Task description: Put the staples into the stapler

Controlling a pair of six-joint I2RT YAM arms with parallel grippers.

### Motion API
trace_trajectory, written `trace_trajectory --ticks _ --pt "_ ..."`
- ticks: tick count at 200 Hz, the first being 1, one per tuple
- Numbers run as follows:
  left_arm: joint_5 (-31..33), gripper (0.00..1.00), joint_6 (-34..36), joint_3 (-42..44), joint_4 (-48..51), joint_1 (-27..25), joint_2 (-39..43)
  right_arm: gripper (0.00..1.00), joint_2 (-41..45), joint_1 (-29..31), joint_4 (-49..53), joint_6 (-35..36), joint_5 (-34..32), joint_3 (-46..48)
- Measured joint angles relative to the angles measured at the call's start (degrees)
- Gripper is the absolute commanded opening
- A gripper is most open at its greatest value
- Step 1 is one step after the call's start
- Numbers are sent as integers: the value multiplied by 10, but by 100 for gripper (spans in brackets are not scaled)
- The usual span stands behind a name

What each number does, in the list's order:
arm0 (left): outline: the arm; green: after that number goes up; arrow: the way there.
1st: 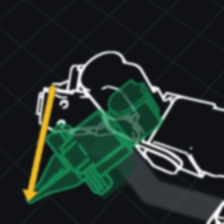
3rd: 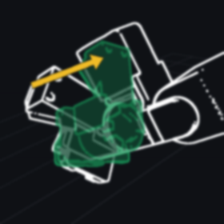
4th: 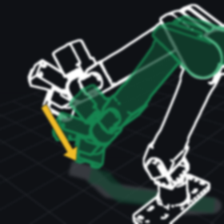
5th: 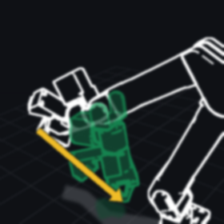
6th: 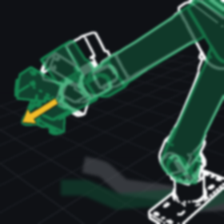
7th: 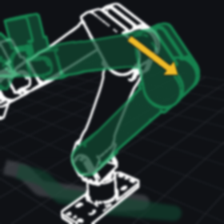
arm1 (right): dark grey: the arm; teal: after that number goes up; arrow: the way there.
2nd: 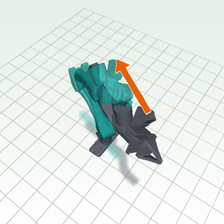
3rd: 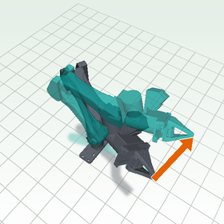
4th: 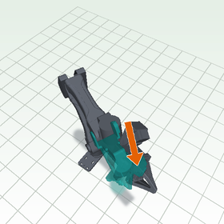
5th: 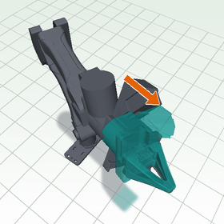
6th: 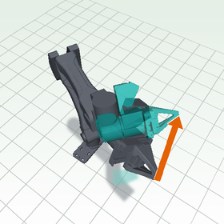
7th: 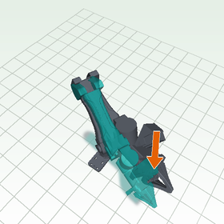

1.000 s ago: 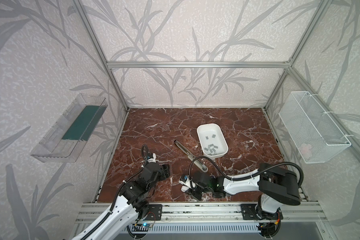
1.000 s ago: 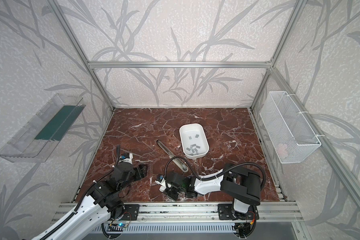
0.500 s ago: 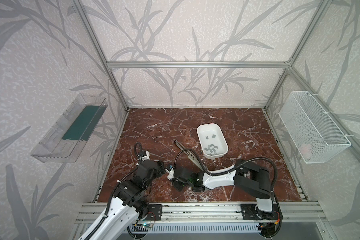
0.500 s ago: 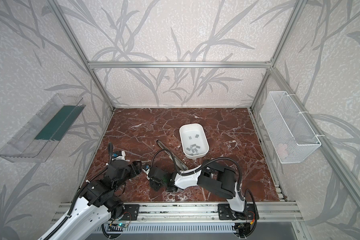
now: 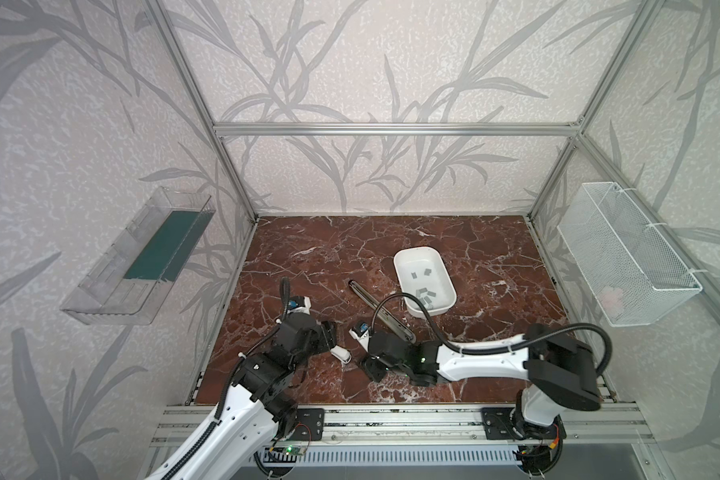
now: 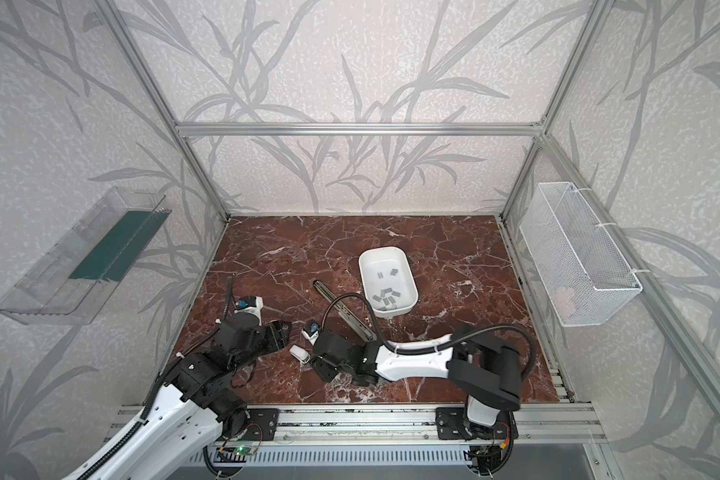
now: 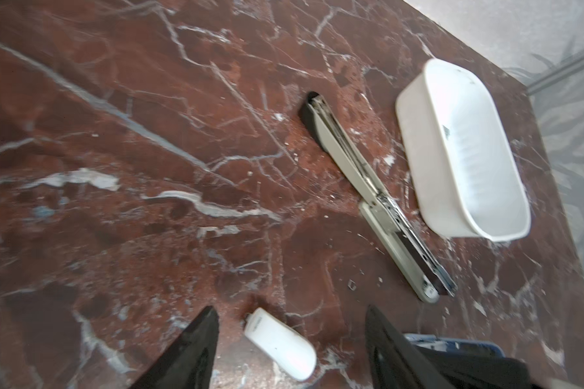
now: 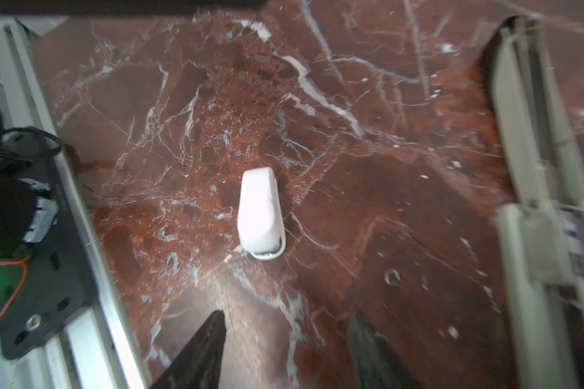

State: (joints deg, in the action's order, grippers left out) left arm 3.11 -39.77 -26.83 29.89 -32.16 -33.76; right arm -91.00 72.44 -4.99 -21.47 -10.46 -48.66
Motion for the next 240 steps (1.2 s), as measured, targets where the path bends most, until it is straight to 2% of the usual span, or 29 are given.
trace_trajectory --ticks 26,45,76,111,163,194,240 --pt "-3 66 24 4 -66 -97 -46 49 136 0 63 -48 -62 62" --pt "-5 66 38 4 -116 -155 -100 41 210 0 123 -81 -104 93" --pt "-8 66 44 11 -182 -181 -165 24 299 -3 205 -140 -142 133" --pt "-6 66 45 12 -218 -185 -178 17 344 -6 256 -207 -147 191" --pt "12 66 43 32 -228 -187 -146 15 335 -17 263 -252 -134 236" --pt "32 66 38 53 -223 -187 -104 14 266 -51 200 -252 -100 237" --pt "59 66 36 54 -198 -187 -47 10 145 -61 148 -240 -65 188"
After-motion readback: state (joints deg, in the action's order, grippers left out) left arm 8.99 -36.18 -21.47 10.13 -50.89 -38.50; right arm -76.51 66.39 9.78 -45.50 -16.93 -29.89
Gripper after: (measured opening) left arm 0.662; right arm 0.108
